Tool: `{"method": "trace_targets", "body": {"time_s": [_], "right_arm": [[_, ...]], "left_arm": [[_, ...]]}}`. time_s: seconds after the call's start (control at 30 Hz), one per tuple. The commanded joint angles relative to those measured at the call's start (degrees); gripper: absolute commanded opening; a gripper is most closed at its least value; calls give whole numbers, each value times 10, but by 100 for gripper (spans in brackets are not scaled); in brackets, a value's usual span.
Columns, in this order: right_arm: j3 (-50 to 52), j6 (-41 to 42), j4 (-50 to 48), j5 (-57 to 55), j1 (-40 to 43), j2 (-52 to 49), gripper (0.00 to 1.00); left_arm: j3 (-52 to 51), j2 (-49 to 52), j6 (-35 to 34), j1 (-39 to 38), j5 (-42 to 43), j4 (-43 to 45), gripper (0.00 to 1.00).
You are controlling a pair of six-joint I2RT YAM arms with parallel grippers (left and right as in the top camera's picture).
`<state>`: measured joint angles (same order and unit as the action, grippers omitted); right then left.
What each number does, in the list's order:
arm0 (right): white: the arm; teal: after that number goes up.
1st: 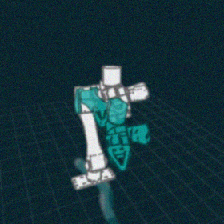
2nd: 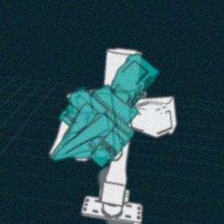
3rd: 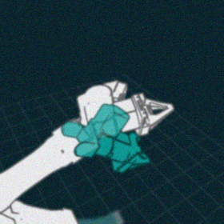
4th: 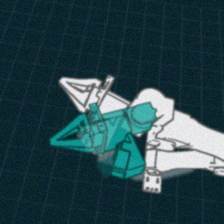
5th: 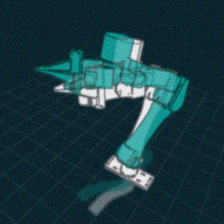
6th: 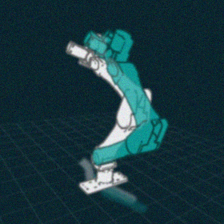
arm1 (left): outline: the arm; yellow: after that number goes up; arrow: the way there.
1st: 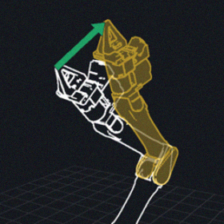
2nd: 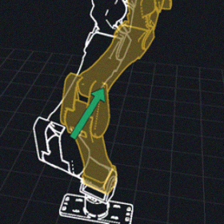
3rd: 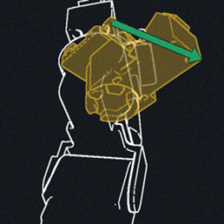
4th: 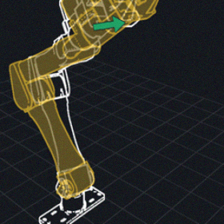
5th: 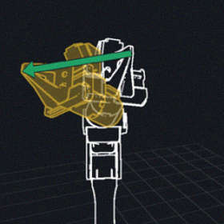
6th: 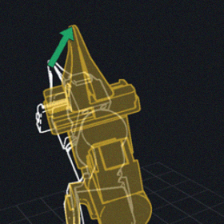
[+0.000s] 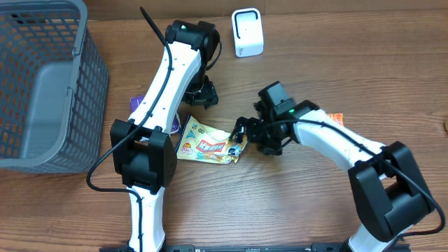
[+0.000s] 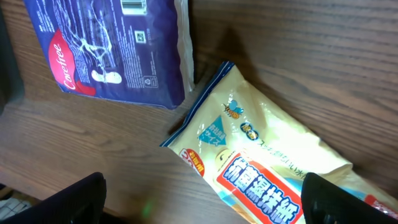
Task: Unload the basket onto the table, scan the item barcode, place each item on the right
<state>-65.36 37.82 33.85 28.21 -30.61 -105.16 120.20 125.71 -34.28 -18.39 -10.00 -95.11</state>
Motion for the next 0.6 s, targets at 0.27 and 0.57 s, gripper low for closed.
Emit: {"method": "trace_targets", "body": {"time_s": [0.27,0.57], "right_arm": [[14,82,-26,-40,-34,-20,53],[-63,7,138,-163,12,-17,4]], "left_arm": [[-81,3,11,-3,6,24,91],[-120,3,11,-3,6,50,90]]}}
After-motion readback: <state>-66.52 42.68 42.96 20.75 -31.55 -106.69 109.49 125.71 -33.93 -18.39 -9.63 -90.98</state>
